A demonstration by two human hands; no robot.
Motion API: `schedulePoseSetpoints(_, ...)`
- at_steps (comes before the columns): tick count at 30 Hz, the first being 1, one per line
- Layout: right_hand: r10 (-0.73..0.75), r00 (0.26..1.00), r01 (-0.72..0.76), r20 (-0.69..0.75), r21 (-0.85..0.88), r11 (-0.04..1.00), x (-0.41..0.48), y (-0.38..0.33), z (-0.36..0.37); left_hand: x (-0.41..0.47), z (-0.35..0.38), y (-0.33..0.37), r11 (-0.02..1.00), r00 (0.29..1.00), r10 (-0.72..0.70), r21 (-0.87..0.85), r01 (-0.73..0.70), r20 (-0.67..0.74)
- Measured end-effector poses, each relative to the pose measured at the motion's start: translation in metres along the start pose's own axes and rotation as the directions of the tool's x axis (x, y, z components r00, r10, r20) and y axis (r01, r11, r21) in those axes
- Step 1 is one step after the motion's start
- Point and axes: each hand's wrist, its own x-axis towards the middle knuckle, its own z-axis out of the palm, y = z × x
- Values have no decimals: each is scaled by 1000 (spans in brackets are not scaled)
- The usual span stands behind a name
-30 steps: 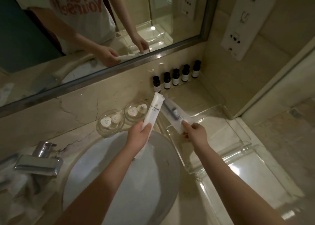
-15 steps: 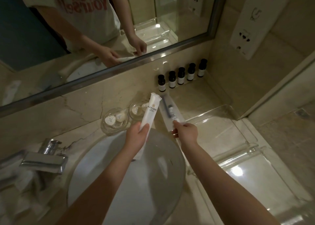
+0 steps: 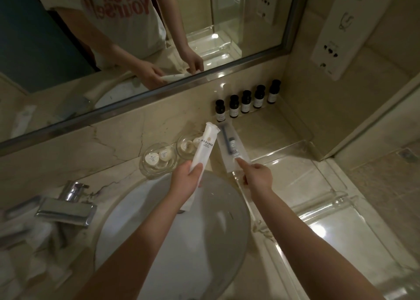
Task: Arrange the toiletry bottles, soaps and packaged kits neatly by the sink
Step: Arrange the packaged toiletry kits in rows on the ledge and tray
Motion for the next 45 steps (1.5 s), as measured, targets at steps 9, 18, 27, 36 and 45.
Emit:
schedulePoseSetpoints(9, -364, 897, 327, 250, 180, 928, -18, -41, -57, -22, 10, 38, 991, 967, 133, -6, -135, 216)
schedulePoseSetpoints(18, -441, 889, 395, 128, 277, 876, -18, -44, -119, -43, 67, 67, 955, 858, 201, 98, -278, 473)
schedulePoseSetpoints(27, -228, 942, 308, -248, 362, 880, 38, -10, -153, -25, 73, 18, 916, 972, 84, 368, -162, 219)
schedulePoseSetpoints(36, -107, 981, 148, -160, 271, 951, 74, 11, -116, -25, 90, 7, 558, 806, 332, 587, -586, 490)
schedulePoseSetpoints(45, -314, 938, 188, -146, -548, 815, 89, 21, -118, -20, 128, 16, 267, 757, 97, 715, -646, 647)
